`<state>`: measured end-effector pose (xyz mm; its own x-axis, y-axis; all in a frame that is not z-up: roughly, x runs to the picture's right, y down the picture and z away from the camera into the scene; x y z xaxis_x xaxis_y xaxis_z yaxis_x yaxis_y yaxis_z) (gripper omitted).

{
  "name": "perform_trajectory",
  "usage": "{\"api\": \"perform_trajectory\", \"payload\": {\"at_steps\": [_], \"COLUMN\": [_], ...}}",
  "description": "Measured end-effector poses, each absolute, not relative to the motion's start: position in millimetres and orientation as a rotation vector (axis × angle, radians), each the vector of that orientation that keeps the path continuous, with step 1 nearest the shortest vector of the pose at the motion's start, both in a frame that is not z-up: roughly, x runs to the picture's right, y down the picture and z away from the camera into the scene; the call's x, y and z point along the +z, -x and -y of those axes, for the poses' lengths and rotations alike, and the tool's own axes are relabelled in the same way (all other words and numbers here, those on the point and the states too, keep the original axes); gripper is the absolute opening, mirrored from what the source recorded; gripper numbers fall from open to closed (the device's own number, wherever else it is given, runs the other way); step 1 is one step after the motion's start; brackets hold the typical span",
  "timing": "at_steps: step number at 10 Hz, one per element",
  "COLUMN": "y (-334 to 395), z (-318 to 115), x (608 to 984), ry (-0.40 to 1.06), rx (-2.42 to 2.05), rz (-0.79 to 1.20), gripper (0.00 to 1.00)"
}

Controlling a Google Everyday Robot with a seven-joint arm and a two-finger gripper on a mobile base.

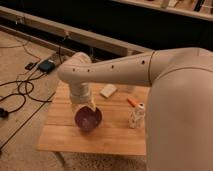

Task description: Pick up the ceramic bowl

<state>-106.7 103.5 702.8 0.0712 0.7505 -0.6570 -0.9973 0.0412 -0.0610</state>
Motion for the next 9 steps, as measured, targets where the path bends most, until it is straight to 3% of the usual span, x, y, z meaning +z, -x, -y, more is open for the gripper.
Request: {"api": "perform_trajectory", "payload": {"at_steps": [9], "y": [76.8], "z": [-124.5], "x": [729.6], "ry": [0.547], "rx": [1.470], "rz": [-0.539], "gripper": [0.65]}}
